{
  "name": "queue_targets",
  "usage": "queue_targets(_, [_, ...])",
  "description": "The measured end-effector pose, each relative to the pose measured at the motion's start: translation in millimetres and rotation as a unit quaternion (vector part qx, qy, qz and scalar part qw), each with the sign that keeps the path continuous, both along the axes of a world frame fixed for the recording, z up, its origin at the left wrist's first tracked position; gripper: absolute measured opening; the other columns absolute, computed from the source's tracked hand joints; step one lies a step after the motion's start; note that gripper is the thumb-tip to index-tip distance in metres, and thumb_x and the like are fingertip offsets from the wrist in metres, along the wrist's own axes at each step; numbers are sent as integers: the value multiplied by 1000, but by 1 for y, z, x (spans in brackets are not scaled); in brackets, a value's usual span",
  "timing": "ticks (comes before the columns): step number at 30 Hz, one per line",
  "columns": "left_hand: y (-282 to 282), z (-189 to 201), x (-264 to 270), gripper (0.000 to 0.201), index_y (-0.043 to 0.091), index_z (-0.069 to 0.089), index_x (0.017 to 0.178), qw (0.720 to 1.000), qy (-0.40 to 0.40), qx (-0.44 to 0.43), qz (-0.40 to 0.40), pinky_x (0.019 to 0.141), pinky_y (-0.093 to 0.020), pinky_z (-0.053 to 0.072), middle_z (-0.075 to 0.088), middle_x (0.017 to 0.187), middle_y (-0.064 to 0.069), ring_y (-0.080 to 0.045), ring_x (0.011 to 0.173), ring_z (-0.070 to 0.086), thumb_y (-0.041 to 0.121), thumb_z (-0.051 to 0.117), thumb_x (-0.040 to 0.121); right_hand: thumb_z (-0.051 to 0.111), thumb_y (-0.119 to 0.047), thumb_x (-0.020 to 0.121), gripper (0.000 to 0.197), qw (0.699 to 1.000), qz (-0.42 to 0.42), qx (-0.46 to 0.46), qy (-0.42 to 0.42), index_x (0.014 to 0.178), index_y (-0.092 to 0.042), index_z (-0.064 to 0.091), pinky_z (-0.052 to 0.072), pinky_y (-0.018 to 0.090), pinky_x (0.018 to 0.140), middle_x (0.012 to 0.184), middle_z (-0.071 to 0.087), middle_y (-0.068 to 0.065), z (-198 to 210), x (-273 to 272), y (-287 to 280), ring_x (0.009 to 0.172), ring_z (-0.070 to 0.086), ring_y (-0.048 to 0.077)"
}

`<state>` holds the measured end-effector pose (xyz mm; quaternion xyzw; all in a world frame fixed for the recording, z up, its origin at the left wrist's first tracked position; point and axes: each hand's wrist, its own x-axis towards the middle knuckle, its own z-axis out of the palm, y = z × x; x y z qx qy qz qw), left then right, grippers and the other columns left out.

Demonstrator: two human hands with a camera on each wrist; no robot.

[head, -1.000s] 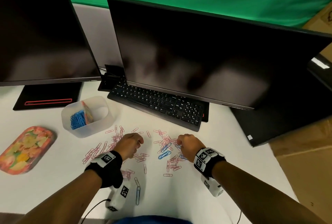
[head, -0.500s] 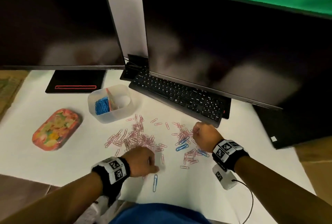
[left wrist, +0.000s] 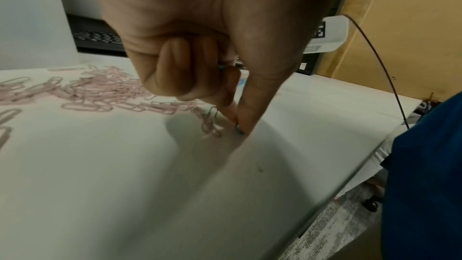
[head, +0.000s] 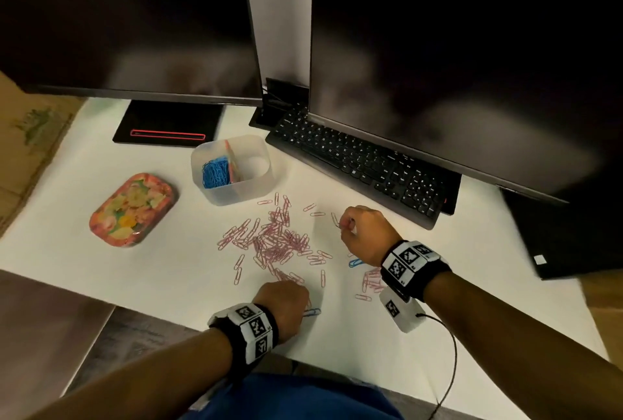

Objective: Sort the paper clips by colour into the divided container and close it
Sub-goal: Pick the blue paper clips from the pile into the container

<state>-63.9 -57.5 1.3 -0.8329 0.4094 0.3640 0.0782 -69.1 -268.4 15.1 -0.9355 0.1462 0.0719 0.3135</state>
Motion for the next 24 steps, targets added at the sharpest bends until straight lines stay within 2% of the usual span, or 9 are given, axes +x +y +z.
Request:
queue_targets(3, [5, 3, 3, 19, 12, 58, 102, 999, 11, -32, 30, 74, -31, 43, 63, 107, -9, -28, 97, 61, 22, 46, 90, 58, -14, 83, 10, 1000, 16, 9, -6, 89, -14, 66, 51, 30, 77, 95, 66, 5, 5, 15, 12, 87, 62, 22])
queue_targets(6, [12, 11, 13, 17, 17, 56, 95, 988, 28, -134, 77, 73, -30, 43, 62, 101, -6, -25, 92, 58, 30, 50, 86, 59, -15, 83, 10, 999, 5, 32, 7, 89, -16, 67, 46, 21, 72, 91, 69, 4, 11, 30, 23, 83, 62, 19])
queue_targets(9, [18, 24, 33, 3, 22, 60, 83, 945, 70, -259, 189, 71, -28, 47, 65, 88, 3, -16, 81, 59, 23, 60, 81, 59, -14, 84, 11, 996, -37, 85, 12, 88, -19, 68, 42, 17, 69, 84, 67, -1, 17, 45, 30, 78, 59, 14])
queue_targets(11, [23, 32, 55, 15, 26, 60, 72, 891, 95, -333, 293, 68, -25, 48, 66, 77, 7, -12, 72, 60, 14, 66, 77, 56, -10, 83, 18, 991, -47, 126, 25, 90, -24, 66, 45, 22, 69, 81, 66, 0, 21, 58, 34, 75, 59, 16])
queue_targets(13, [28, 42, 80, 20, 25, 64, 78, 826, 124, -385, 393, 65, -22, 48, 66, 72, 5, -13, 67, 59, 5, 68, 77, 50, -2, 83, 25, 975, -64, 207, 50, 95, -21, 63, 45, 25, 58, 77, 64, 5, 32, 72, 40, 64, 55, 18])
queue_targets(16, [35, 59, 115, 33, 16, 62, 107, 689, 247, -422, 535, 52, -22, 41, 59, 69, -5, -13, 55, 47, -8, 55, 85, 40, 8, 87, 25, 901, -125, 404, 101, 90, -9, 58, 40, 23, 43, 60, 50, 8, 52, 93, 52, 49, 46, 19])
queue_targets(19, [46, 71, 145, 33, 9, 62, 107, 545, 348, -453, 613, 50, -25, 30, 44, 63, -3, -12, 50, 33, -8, 41, 86, 41, 8, 88, 20, 862, -152, 472, 107, 87, -6, 56, 49, 25, 42, 58, 47, 11, 70, 118, 69, 50, 52, 24])
queue_targets(22, [55, 77, 169, 23, 7, 57, 90, 461, 378, -466, 654, 54, -27, 35, 43, 68, -6, -15, 55, 40, -2, 37, 84, 41, 3, 89, 17, 860, -159, 474, 107, 80, -6, 52, 49, 25, 44, 64, 48, 12, 80, 148, 91, 56, 55, 26])
queue_targets(24, [60, 78, 183, 19, 9, 55, 89, 439, 368, -461, 678, 59, -30, 42, 51, 74, -9, -20, 62, 51, 2, 38, 83, 41, 2, 90, 18, 857, -160, 474, 122, 77, -6, 51, 50, 28, 47, 65, 50, 13, 84, 170, 108, 55, 56, 26])
